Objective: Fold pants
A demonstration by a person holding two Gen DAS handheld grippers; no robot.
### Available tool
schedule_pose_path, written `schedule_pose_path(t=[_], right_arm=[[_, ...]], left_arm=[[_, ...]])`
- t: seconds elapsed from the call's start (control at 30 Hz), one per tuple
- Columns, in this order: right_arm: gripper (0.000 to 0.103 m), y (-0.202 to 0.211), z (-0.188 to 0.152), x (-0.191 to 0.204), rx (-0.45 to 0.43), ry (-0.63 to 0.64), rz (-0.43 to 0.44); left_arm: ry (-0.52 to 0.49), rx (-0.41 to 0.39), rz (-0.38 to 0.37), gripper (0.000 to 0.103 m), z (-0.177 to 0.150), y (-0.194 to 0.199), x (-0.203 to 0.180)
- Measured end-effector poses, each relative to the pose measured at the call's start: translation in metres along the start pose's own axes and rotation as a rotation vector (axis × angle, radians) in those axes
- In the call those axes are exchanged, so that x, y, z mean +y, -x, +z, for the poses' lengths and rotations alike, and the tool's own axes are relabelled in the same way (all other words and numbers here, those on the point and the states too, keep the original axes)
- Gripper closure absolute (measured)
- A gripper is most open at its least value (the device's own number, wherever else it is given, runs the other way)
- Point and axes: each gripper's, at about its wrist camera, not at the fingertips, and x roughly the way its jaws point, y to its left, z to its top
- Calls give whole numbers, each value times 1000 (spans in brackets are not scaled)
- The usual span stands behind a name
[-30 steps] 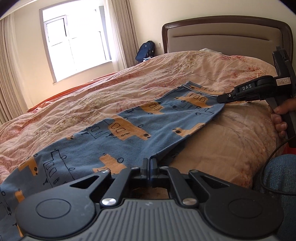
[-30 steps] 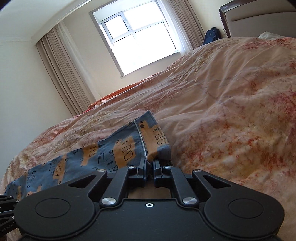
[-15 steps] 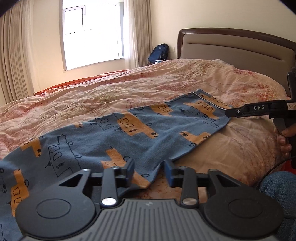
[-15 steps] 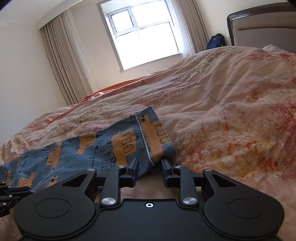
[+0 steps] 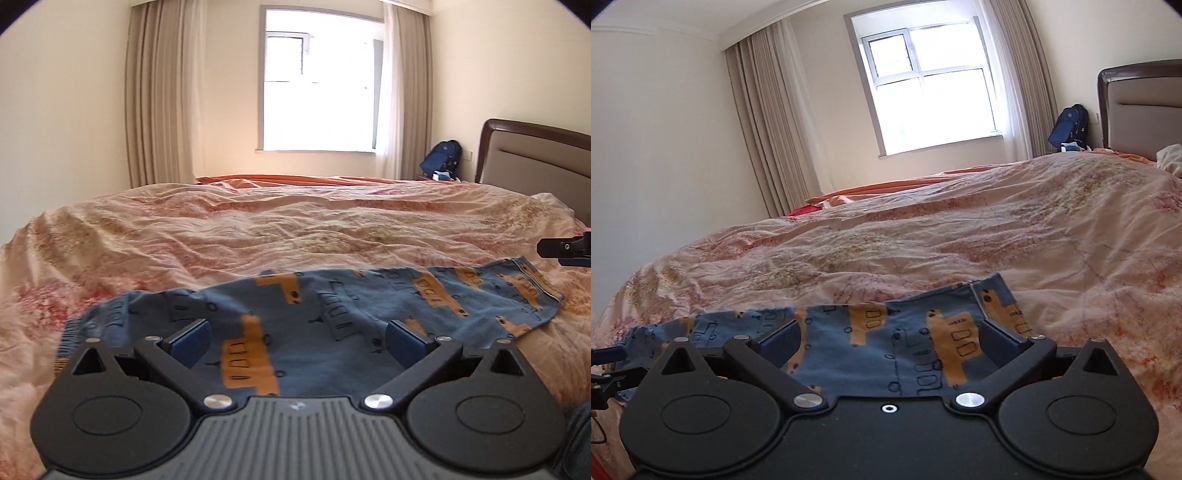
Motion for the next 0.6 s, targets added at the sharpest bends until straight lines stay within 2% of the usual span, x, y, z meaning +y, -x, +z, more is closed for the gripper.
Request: schedule_pose_path(t=[0.2,0.37,0.43,0.53,0.6], right_arm=[[1,-43,13,72,25,16,154],[1,-87,1,134,73,21,248],[1,-102,-7,156,88,43,271],[1,-112,-17,181,46,67,300],[1,-117,-23,191,24,86,307]], left_arm=[[82,21,174,1,-14,21,81],[104,56,284,0,-36,27,138],[154,65,262,1,-44,24,157],[243,24,108,1,-53,21,178],[288,15,54,1,-55,13,184]])
